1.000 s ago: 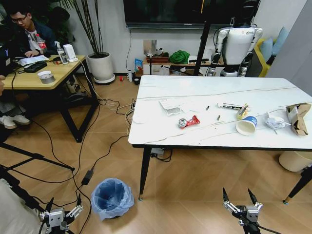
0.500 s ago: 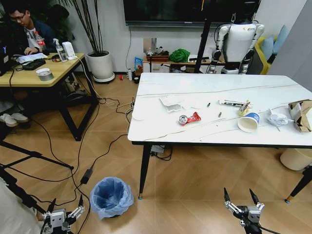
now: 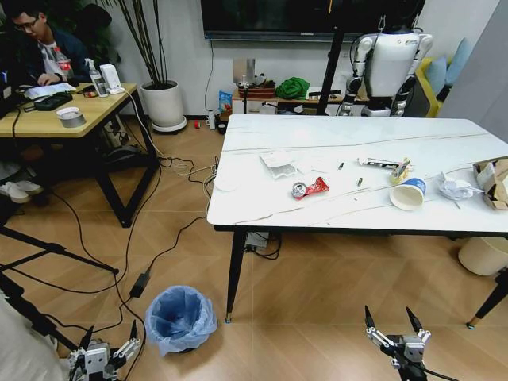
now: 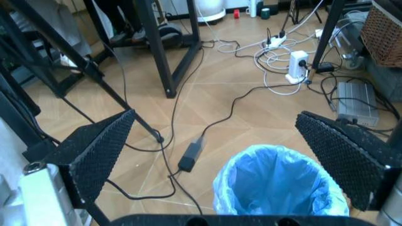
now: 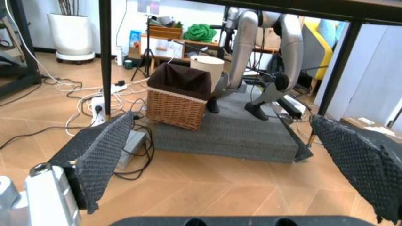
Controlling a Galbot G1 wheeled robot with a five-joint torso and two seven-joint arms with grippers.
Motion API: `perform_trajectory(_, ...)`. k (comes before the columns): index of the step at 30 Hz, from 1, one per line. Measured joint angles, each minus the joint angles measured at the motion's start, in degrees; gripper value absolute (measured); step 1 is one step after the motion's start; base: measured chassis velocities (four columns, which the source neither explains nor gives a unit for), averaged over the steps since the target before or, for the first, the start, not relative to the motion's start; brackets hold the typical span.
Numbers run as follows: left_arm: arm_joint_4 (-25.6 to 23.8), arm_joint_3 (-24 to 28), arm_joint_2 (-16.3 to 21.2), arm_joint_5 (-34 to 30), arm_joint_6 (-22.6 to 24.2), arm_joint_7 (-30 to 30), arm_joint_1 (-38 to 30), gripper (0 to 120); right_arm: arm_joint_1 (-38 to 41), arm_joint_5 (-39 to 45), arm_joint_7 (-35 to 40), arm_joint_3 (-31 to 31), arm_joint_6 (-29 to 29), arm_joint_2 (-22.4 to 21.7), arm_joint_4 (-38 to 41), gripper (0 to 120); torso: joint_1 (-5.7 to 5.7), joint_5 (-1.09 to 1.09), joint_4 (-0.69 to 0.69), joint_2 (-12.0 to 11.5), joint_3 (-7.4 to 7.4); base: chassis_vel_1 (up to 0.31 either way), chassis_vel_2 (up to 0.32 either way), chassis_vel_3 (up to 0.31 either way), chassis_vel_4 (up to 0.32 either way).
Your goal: Pick up the trash bin and place the trash from the table into it.
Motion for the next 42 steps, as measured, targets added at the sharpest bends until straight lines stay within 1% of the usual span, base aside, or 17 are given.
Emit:
perform_trajectory(2, 0.0, -0.02, -0.01, 0.0, 0.0, 0.0, 0.01, 100, -0.02, -0.02, -0.03, -0.04, 0.0, 0.02, 0.0, 100, -0.14, 0.0, 0.0, -0.34, -0.21, 0.0, 0.0, 0.0, 0.0)
perform_trajectory(4, -0.01, -0.08, -0.19, -0.05, 0.0, 0.0, 0.01, 100, -0.01, -0.05, -0.08, -0.11, 0.0, 0.07, 0.03, 100, -0.52, 0.0, 0.0, -1.31, -0.79, 0.0, 0.0, 0.0, 0.0)
perform_trajectory(8, -0.01, -0.09, -0.31, -0.13, -0.02, 0.0, 0.01, 100, -0.01, -0.1, -0.1, -0.12, -0.02, 0.09, 0.16, 100, -0.8, 0.0, 0.0, -2.0, -1.2, 0.0, 0.0, 0.0, 0.0)
perform_trajectory(10, -0.01, -0.13, -0.41, -0.23, -0.06, 0.0, 0.01, 100, -0.07, -0.12, -0.12, -0.1, -0.08, -0.02, 0.32, 100, -1.28, 0.0, 0.0, -3.14, -1.87, 0.0, 0.0, 0.0, 0.0)
perform_trajectory(14, -0.03, -0.26, -0.36, -0.45, -0.09, 0.0, 0.01, 100, -0.21, -0.1, -0.16, 0.35, -0.13, -0.45, 0.52, 100, -1.92, 0.0, 0.0, -4.7, -2.79, 0.0, 0.0, 0.0, 0.0)
perform_trajectory(16, -0.03, -0.27, -0.35, -0.47, -0.09, 0.0, 0.02, 100, -0.22, -0.09, -0.16, 0.4, -0.16, -0.46, 0.58, 100, -1.99, 0.0, 0.0, -4.85, -2.88, 0.0, 0.0, 0.0, 0.0)
perform_trajectory(20, -0.23, -0.3, -0.42, -0.53, -0.09, -0.01, -0.01, 100, -0.28, -0.04, -0.16, 0.51, -0.25, -0.19, 0.93, 100, -2.56, 0.0, 0.0, -6.2, -3.64, 0.0, 0.0, 0.0, 0.0)
perform_trajectory(22, -0.24, -0.3, -0.43, -0.53, -0.09, -0.01, -0.01, 100, -0.3, -0.04, -0.17, 0.5, -0.25, -0.13, 0.95, 100, -2.65, 0.0, 0.0, -6.38, -3.74, 0.0, 0.0, 0.0, 0.0)
perform_trajectory(34, -0.5, -0.5, 0.65, -1.15, -0.1, 0.31, 0.58, 100, -0.5, -0.09, -0.28, 0.67, -0.25, 0.04, 1.09, 100, -3.99, 0.0, 0.0, -9.66, -5.68, 0.0, 0.0, 0.0, 0.0)
perform_trajectory(42, -0.34, -0.25, 0.57, -1.16, -0.11, 0.45, 0.46, 100, -0.7, -0.07, -0.29, 0.89, -0.09, -0.03, 1.0, 100, -4.82, 0.0, 0.0, -11.57, -6.76, 0.0, 0.0, 0.0, 0.0)
